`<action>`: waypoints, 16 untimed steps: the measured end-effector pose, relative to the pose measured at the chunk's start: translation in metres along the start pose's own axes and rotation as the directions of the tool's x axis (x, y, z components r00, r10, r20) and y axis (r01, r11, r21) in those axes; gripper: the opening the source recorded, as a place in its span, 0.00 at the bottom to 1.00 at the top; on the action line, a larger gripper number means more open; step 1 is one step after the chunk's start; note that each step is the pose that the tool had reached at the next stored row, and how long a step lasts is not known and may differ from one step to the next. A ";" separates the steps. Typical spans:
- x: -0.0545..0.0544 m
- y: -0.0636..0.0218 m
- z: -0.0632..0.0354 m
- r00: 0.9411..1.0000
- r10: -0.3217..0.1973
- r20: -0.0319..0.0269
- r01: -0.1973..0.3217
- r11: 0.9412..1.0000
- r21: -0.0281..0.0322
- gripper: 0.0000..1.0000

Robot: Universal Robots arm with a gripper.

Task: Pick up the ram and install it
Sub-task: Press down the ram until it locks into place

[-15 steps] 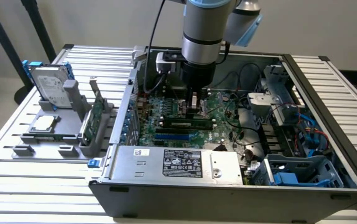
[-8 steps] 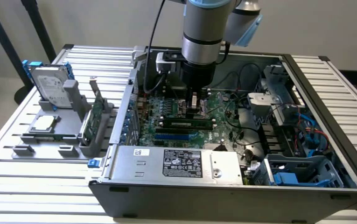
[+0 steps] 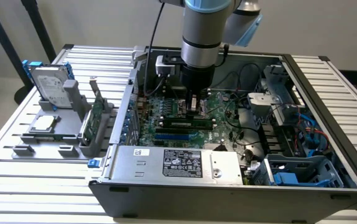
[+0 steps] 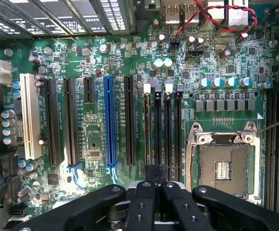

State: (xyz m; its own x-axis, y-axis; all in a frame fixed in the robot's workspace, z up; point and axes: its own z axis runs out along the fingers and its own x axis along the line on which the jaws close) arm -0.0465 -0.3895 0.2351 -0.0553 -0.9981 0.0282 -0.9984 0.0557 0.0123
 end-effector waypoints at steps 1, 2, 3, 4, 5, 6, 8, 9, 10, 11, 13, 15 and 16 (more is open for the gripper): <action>0.000 0.0001 0.0006 1.000 0.000 0.000 0.000 1.000 0.000 0.11; 0.000 0.0001 0.0012 1.000 0.000 0.000 0.000 1.000 0.000 0.11; 0.000 0.0001 0.0017 1.000 0.000 0.000 0.000 1.000 0.000 0.11; 0.000 0.0001 0.0022 1.000 0.000 0.000 0.000 1.000 0.000 0.11; 0.000 0.0001 0.0028 1.000 0.000 0.000 0.000 1.000 0.000 0.11; 0.000 0.0001 0.0034 1.000 0.000 0.000 0.000 1.000 0.000 0.11; 0.000 0.0001 0.0046 1.000 0.000 0.000 0.000 1.000 0.000 0.11; 0.000 0.0001 0.0053 1.000 0.000 -0.001 0.000 1.000 0.000 0.11; 0.000 0.0001 0.0061 1.000 0.000 -0.001 0.000 1.000 0.000 0.11; 0.000 0.0000 0.0073 1.000 0.000 0.000 0.000 1.000 0.000 0.11; 0.000 0.0001 0.0086 1.000 0.000 -0.001 0.000 1.000 0.000 0.11; 0.000 0.0001 0.0089 1.000 0.000 0.000 0.000 1.000 0.000 0.11; 0.000 0.0001 0.0085 1.000 0.000 0.001 0.000 1.000 0.000 0.11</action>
State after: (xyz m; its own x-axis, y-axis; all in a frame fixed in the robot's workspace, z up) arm -0.0467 -0.3896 0.2266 -0.0555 -0.9981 0.0274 -0.9984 0.0558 0.0121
